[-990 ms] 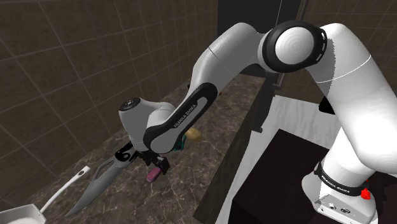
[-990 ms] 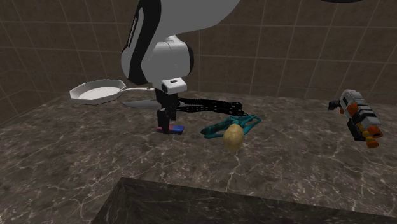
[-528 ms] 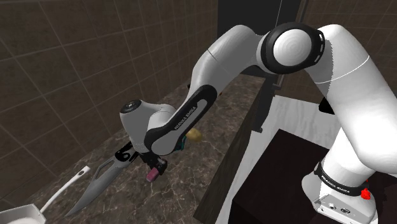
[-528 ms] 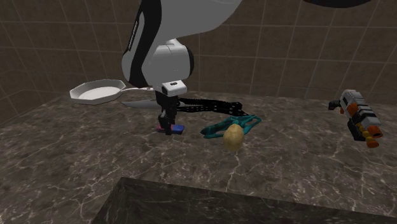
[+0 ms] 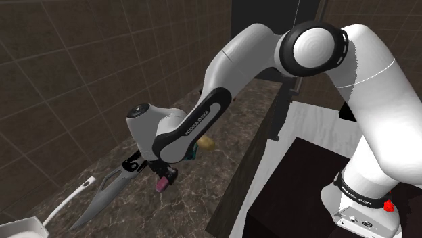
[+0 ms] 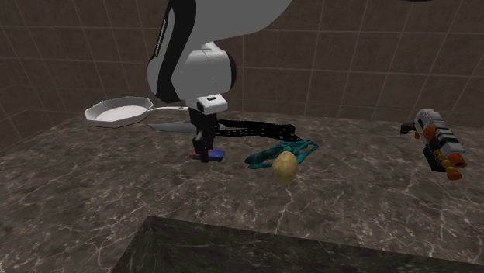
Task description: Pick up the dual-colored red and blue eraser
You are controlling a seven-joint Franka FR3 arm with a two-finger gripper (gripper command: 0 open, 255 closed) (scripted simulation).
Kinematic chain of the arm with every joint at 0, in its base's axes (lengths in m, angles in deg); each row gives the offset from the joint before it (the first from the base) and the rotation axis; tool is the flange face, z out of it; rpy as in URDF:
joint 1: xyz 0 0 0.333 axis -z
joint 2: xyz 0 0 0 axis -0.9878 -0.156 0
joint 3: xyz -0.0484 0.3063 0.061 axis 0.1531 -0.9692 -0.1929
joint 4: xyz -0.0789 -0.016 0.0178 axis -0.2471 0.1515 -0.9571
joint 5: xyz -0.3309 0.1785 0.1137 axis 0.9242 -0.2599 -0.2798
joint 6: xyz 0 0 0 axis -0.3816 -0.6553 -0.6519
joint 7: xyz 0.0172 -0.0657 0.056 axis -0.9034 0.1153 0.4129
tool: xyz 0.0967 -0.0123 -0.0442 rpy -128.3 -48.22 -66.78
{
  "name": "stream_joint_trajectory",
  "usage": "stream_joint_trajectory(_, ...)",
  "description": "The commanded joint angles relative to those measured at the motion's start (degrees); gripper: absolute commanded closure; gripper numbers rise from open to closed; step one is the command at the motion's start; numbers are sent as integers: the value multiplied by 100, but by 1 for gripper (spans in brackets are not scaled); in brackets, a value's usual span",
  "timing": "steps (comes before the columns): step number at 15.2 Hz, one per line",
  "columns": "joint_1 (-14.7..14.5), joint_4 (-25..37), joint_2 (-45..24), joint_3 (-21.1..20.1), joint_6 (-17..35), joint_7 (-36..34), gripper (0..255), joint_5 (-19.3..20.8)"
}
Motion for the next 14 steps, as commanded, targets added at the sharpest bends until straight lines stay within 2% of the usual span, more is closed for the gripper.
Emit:
stream_joint_trajectory(1, 32, -15, 102, -48, -89, 26, 255, -50)
stream_joint_trajectory(14, 199, -9, 646, -298, -614, 180, 255, -339)
